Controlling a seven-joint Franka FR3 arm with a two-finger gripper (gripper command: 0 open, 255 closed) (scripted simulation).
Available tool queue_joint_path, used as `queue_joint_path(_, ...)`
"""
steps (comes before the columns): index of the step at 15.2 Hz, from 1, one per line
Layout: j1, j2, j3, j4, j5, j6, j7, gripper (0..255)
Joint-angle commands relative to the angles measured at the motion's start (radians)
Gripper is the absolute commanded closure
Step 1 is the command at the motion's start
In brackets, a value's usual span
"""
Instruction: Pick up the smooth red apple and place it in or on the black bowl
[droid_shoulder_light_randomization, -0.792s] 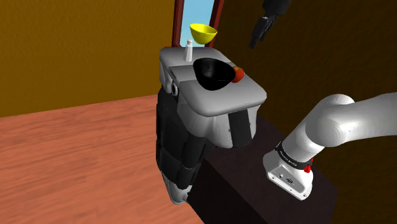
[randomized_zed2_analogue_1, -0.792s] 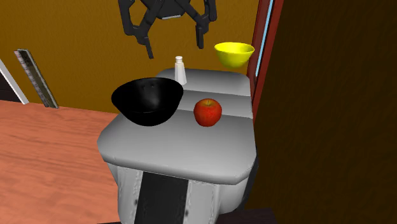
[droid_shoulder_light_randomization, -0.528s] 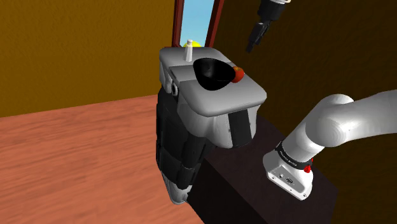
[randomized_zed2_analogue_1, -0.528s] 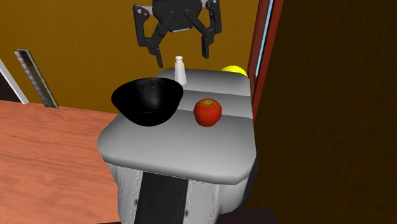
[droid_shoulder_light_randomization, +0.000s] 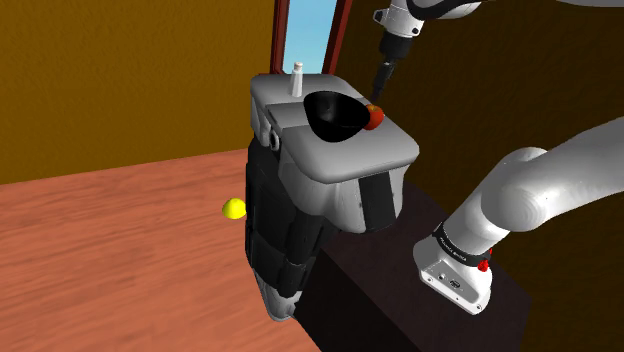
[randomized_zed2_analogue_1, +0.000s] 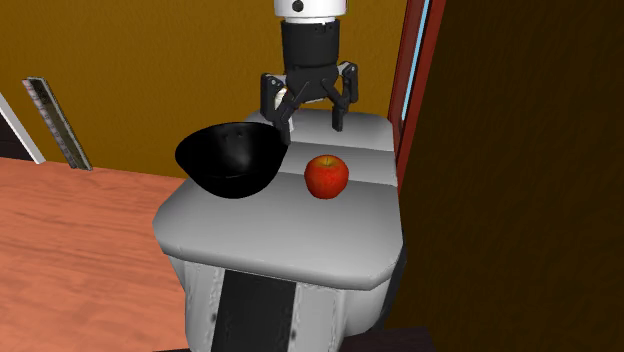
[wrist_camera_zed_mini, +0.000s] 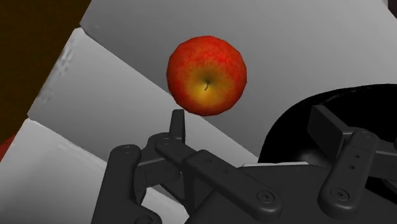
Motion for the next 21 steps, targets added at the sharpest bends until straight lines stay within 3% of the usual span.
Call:
queue_joint_path(1,0.007,0.078,-0.025,0.015,0.005,0.038,-0.063,0)
queue_joint_path(3,0.013,0.155,-0.048,0.032,0.014,0.072,-0.126,0)
queue_joint_path(11,0.022,0.199,-0.064,-0.038,0.014,0.184,-0.134,0)
queue_joint_path(19,0.022,0.199,-0.065,-0.038,0.014,0.184,-0.134,0)
queue_joint_path(20,0.022,0.2,-0.065,-0.038,0.014,0.184,-0.134,255)
queue_joint_path(21,0.022,0.199,-0.065,-0.038,0.014,0.183,-0.134,255)
